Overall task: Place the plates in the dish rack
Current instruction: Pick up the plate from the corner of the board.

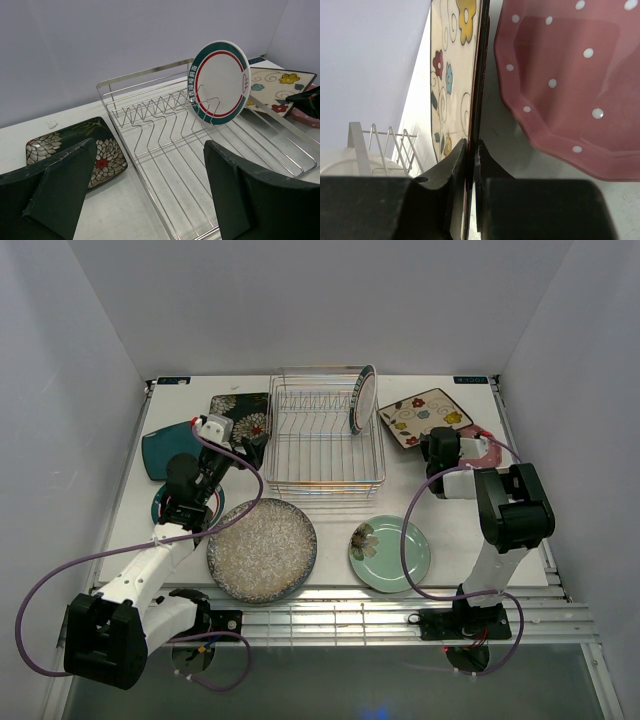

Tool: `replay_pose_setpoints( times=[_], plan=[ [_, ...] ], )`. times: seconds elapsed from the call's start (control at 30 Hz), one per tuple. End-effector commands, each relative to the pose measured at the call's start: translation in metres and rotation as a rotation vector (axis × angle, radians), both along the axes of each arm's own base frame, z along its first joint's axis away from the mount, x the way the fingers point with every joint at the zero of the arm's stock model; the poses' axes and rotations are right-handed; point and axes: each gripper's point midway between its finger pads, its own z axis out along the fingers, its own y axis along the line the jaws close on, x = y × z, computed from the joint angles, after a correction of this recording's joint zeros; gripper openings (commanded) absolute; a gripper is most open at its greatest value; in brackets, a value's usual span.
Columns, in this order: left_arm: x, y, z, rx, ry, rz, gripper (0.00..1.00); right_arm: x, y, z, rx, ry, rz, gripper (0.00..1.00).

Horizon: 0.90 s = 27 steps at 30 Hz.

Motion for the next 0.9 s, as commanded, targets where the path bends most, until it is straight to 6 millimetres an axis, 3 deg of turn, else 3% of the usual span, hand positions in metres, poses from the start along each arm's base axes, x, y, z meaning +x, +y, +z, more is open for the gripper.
replay_pose_setpoints(
  times=[0.0, 0.4, 0.87],
  plan=[
    [-0.005, 0.001, 0.012, -0.009, -0.040, 0.000, 0.98, 0.003, -0.018, 0.038, -0.101, -0.080, -0.057, 0.08],
    [-0.004, 0.000, 0.012, -0.009, -0.040, -0.002, 0.98, -0.008, -0.017, 0.030, -0.092, -0.031, -0.045, 0.08],
    [-0.006, -0.001, 0.012, -0.007, -0.037, -0.014, 0.98, -0.032, -0.016, -0.007, -0.050, 0.060, -0.016, 0.08]
  ],
)
